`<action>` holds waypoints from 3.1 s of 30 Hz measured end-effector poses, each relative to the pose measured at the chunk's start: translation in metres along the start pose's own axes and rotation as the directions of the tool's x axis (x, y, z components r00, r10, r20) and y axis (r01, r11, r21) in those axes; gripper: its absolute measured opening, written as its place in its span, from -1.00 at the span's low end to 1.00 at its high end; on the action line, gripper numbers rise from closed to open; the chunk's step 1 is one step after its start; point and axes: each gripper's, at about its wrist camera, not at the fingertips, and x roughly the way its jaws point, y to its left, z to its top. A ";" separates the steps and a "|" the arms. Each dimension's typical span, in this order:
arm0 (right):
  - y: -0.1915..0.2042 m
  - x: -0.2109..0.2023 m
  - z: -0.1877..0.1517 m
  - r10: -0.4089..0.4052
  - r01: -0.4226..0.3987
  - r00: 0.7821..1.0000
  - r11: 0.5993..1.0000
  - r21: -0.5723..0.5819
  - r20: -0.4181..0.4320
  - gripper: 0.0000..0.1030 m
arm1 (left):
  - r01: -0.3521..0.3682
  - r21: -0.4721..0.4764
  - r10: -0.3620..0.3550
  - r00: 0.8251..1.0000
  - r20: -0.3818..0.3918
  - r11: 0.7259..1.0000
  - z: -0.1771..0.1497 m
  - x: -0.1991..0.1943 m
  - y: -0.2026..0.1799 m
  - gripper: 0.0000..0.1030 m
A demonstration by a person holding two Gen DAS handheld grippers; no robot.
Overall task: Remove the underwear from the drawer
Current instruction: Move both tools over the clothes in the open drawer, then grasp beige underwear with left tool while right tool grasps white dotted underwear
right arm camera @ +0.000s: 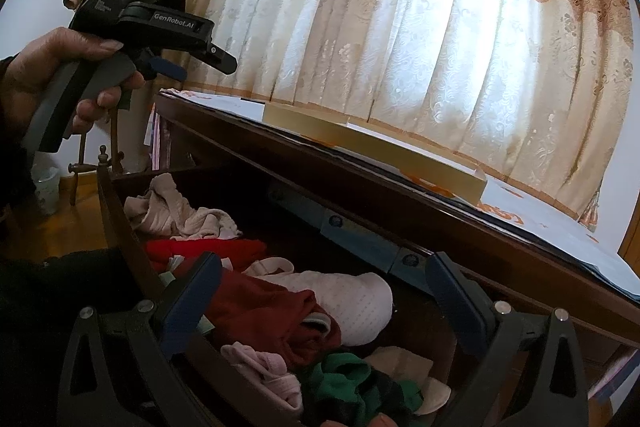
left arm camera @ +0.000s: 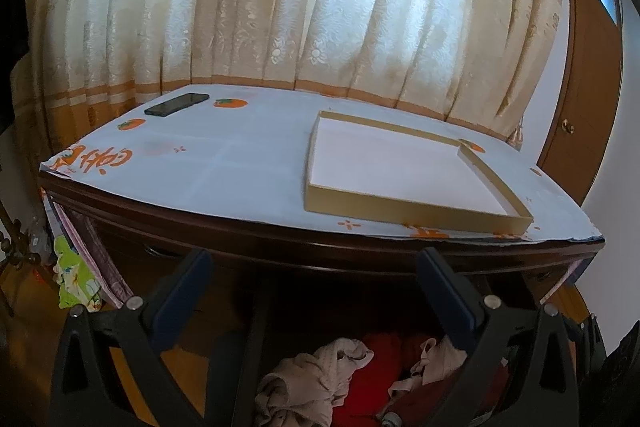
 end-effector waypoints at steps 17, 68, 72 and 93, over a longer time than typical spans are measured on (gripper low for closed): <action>-0.005 0.006 0.000 0.023 -0.022 0.999 1.000 0.013 -0.047 0.99 | 0.009 0.045 -0.007 0.999 -0.050 0.999 -0.008 0.007 -0.004 1.00; -0.067 0.124 -0.008 0.339 0.097 0.721 0.815 0.572 -0.605 0.67 | 0.260 0.456 0.034 0.840 -0.542 0.851 -0.081 0.094 -0.041 0.52; -0.069 0.127 -0.012 0.378 0.082 0.707 0.796 0.600 -0.598 0.61 | 0.263 0.457 0.051 0.821 -0.568 0.849 -0.085 0.101 -0.041 0.05; -0.060 0.142 -0.018 0.423 0.059 0.656 0.797 0.602 -0.625 0.35 | 0.303 0.538 0.117 0.782 -0.612 0.787 -0.105 0.117 -0.056 -0.09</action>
